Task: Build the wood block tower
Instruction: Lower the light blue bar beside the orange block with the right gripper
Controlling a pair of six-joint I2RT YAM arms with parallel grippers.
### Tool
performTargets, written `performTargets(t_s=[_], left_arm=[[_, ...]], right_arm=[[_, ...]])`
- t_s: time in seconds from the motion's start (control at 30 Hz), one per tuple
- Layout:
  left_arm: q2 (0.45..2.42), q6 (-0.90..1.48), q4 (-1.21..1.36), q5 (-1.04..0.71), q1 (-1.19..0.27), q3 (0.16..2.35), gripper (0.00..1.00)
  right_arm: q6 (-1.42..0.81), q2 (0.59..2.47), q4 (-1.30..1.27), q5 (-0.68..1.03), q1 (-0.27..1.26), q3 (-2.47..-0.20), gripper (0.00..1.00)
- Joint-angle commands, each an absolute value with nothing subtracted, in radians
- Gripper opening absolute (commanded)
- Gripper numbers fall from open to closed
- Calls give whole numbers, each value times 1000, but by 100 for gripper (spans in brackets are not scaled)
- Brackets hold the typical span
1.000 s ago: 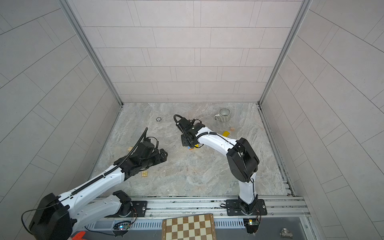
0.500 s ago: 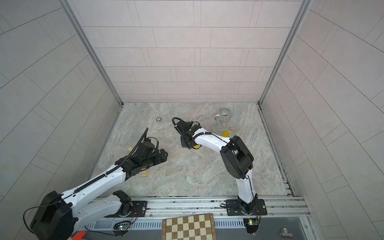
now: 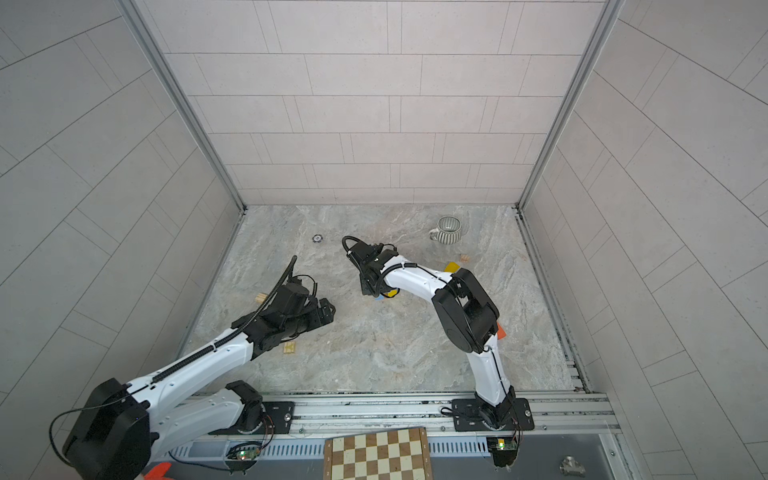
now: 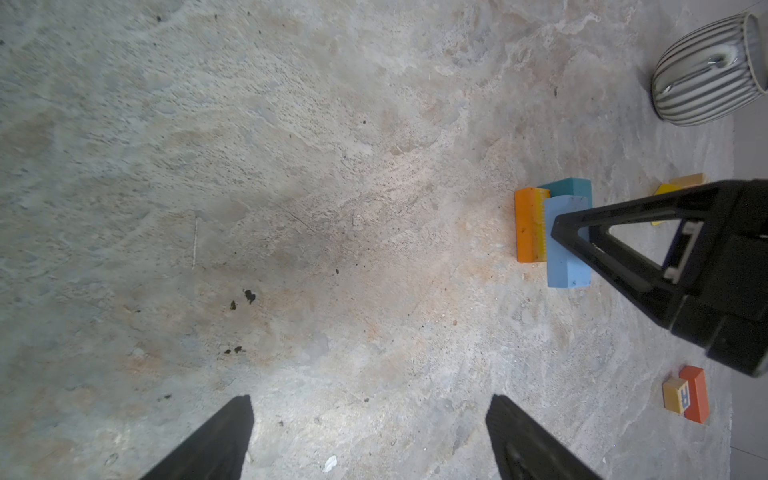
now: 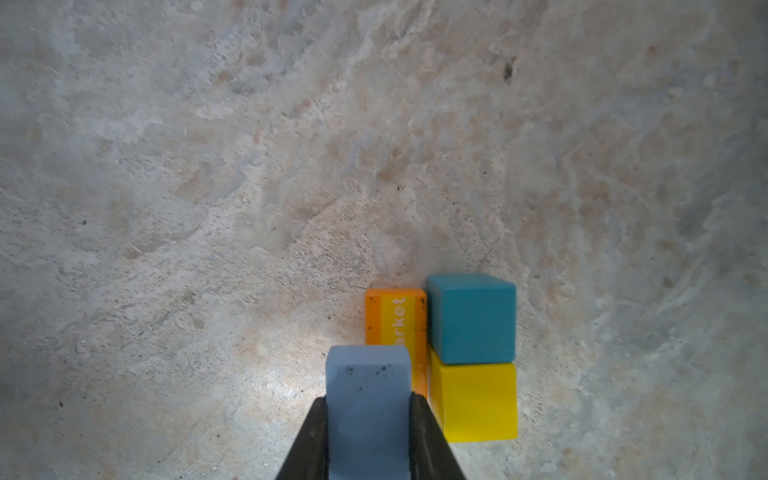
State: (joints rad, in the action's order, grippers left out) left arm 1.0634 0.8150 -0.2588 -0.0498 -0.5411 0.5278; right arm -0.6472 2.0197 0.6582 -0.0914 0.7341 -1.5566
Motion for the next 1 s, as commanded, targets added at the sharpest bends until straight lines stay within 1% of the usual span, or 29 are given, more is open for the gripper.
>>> performTargets(t_s=[0.0, 0.53, 0.8, 0.97], left_arm=[[1064, 811, -252, -49, -532, 514, 95], [1093, 805, -243, -60, -520, 524, 95], [1100, 805, -242, -60, -517, 531, 95], [1101, 808, -242, -59, -517, 534, 95]], right_arm=[[-642, 2037, 680, -115, 727, -1585, 15], [-601, 2085, 718, -132, 722, -1636, 21], [-591, 2088, 725, -139, 721, -1645, 34], [-587, 2088, 727, -139, 719, -1648, 39]])
